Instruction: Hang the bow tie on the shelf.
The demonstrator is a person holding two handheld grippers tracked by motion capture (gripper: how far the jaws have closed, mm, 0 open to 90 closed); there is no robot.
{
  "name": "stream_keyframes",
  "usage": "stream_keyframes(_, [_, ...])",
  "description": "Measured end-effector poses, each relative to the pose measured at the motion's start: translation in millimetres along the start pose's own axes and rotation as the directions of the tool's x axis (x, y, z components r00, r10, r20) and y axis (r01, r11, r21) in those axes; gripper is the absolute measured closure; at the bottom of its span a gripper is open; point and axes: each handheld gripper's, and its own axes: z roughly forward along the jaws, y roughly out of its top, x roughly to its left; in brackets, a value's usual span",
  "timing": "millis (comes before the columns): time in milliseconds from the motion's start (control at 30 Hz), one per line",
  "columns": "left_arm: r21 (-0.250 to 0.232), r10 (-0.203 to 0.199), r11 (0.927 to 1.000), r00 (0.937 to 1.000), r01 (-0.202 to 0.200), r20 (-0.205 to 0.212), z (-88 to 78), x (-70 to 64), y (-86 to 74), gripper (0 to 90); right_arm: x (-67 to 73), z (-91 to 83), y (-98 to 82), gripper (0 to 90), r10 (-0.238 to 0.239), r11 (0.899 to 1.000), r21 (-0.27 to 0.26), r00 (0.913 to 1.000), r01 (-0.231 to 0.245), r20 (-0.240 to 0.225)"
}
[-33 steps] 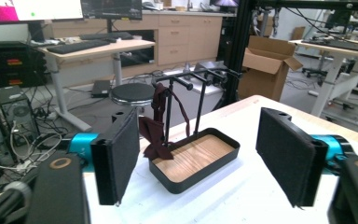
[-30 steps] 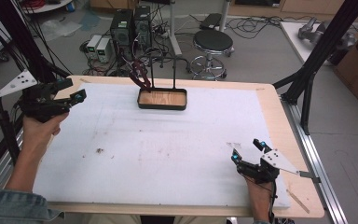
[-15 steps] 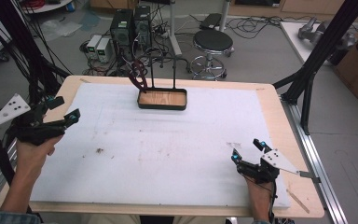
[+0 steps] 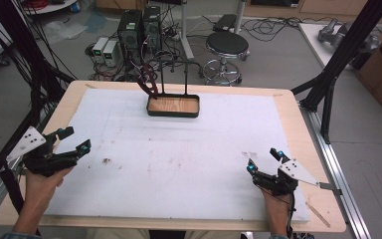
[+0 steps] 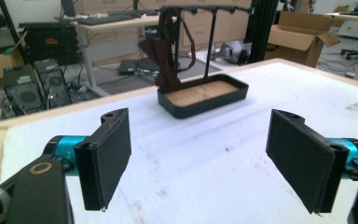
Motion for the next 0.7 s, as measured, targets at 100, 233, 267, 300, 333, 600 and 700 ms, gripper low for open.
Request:
stream_keyframes(100, [0.011,0.005,0.9999,0.9998,-0.004,-0.019,0.2,-1.7,-12.5,22.5,0.0,0.0,0.0,10.5,0.001,1.0,0.0,1.0,-0.001,0.0])
stream_keyframes(233, [0.024,0.023,0.9995,0.9992,-0.022,-0.033,-0.1,-5.2,-30.1,23.3,-0.2,0.1,0.0,10.6,-0.001,1.0,-0.001,1.0,0.001,0.0])
stream_keyframes(267, [0.025,0.021,0.9995,0.9992,-0.021,-0.034,-0.1,-5.8,-32.9,23.2,-0.2,0.1,0.0,10.6,-0.002,1.0,-0.001,1.0,0.002,0.0])
stream_keyframes(300, [0.025,0.015,0.9996,0.9993,-0.014,-0.033,-0.1,-6.6,-35.6,23.2,-0.2,0.1,0.0,10.6,-0.002,1.0,-0.001,1.0,0.002,0.0])
stream_keyframes(333, [0.029,0.013,0.9995,0.9993,-0.012,-0.034,0.0,-7.3,-38.9,23.2,-0.2,0.1,0.0,10.6,-0.002,1.0,-0.001,1.0,0.002,0.0])
stream_keyframes(600, [0.044,0.009,0.999,0.9994,-0.007,-0.034,1.6,-9.8,-47.8,23.1,0.0,-0.1,0.0,10.5,0.001,1.0,0.001,1.0,-0.001,-0.001])
stream_keyframes(700, [0.046,0.009,0.9989,0.9992,-0.007,-0.038,2.2,-9.6,-48.7,23.0,0.0,0.0,0.0,10.6,0.001,1.0,0.0,1.0,-0.001,-0.001])
